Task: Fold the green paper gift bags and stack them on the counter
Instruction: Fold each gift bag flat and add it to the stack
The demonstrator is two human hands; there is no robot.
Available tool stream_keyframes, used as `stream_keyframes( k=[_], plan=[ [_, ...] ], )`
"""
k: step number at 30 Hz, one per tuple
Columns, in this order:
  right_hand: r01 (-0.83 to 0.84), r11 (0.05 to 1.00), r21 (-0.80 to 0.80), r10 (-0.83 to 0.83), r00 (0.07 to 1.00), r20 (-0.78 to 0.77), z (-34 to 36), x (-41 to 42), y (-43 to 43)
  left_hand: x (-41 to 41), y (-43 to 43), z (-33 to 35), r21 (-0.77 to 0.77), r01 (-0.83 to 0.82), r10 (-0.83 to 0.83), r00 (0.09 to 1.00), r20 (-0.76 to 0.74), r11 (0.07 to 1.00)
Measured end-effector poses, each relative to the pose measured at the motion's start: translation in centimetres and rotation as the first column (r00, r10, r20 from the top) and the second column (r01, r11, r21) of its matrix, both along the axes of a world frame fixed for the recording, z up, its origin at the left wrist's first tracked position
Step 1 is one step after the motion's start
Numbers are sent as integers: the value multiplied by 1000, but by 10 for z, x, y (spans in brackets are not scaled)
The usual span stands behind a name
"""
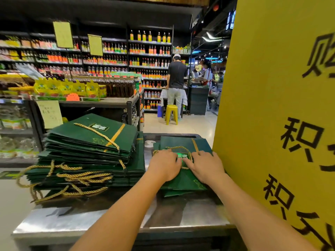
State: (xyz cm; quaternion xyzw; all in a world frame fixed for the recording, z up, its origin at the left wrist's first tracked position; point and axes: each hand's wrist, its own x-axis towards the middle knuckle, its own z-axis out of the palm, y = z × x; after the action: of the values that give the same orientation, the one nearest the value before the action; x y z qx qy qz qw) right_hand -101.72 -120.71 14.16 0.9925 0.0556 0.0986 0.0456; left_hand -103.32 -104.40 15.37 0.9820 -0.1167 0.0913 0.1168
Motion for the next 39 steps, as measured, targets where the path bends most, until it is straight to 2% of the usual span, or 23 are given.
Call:
stream_keyframes(
  k=[2,4,5,7,9,13,15,17,21,23,28,33,39],
  plan=[
    [-43,999,24,37,980,198,13,-13,8,-18,9,22,-53,-9,14,996,89,999],
    [-154,965,212,80,943,324,30,-23,22,-40,24,50,-128,14,12,979,201,992],
    [-227,913,339,107,935,339,39,-28,32,-51,35,64,-164,25,15,970,241,986],
    [-347,769,537,196,927,320,54,-40,60,-72,61,89,-196,9,50,955,293,981],
    [-383,669,637,275,924,267,64,-50,89,-86,97,107,-200,-77,139,938,317,977],
    [-285,493,822,319,938,135,70,-54,137,-111,181,120,-295,-263,362,857,366,919],
    [-210,467,859,288,955,77,68,-54,151,-121,217,118,-313,-358,460,807,370,880],
    [-153,461,874,267,963,28,65,-53,162,-127,241,114,-375,-423,542,780,313,825],
    [-110,494,862,232,973,-9,60,-52,174,-130,261,100,-553,-429,581,804,126,714],
    [-89,479,873,217,976,-20,57,-52,175,-130,262,94,-601,-415,570,817,83,683],
    [-4,316,949,239,968,-75,55,-49,175,-125,260,86,-724,-422,621,784,10,545],
    [57,189,980,241,965,-102,60,-54,173,-123,254,85,-751,-408,644,764,30,519],
    [51,14,999,261,964,-53,63,-66,166,-122,258,81,-863,-322,628,778,-7,389]
  ],
)
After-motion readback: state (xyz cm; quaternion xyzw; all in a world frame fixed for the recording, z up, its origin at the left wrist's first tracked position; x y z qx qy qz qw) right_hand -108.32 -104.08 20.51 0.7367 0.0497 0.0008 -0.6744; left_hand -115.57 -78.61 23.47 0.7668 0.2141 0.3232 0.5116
